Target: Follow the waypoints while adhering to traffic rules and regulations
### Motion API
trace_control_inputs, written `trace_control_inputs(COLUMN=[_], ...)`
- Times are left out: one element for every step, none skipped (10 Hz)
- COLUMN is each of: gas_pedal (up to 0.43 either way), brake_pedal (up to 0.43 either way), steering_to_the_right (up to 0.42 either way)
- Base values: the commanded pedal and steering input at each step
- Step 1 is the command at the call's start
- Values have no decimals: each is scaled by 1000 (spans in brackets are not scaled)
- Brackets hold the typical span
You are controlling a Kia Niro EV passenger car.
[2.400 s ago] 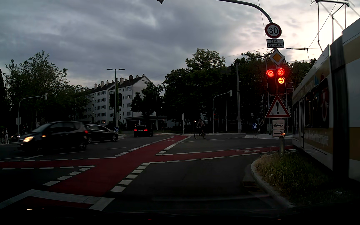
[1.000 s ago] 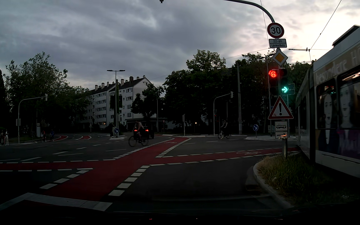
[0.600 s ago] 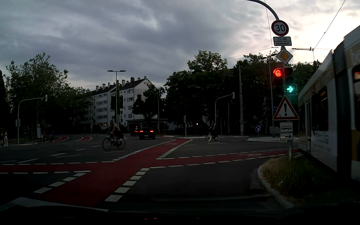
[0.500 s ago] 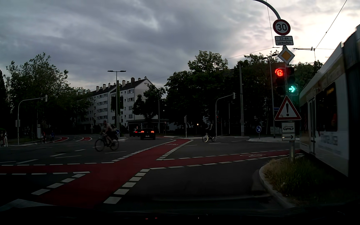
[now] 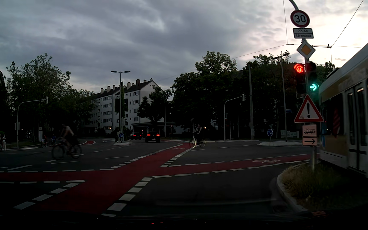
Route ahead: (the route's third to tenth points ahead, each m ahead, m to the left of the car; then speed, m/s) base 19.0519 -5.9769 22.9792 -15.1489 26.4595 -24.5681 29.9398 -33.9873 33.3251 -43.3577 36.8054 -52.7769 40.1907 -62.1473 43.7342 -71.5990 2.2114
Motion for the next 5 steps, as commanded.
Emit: trace_control_inputs(gas_pedal=[311,311,311,299,287], brake_pedal=[0,0,0,0,0], steering_to_the_right=[-36,-24,-13,-1,8])
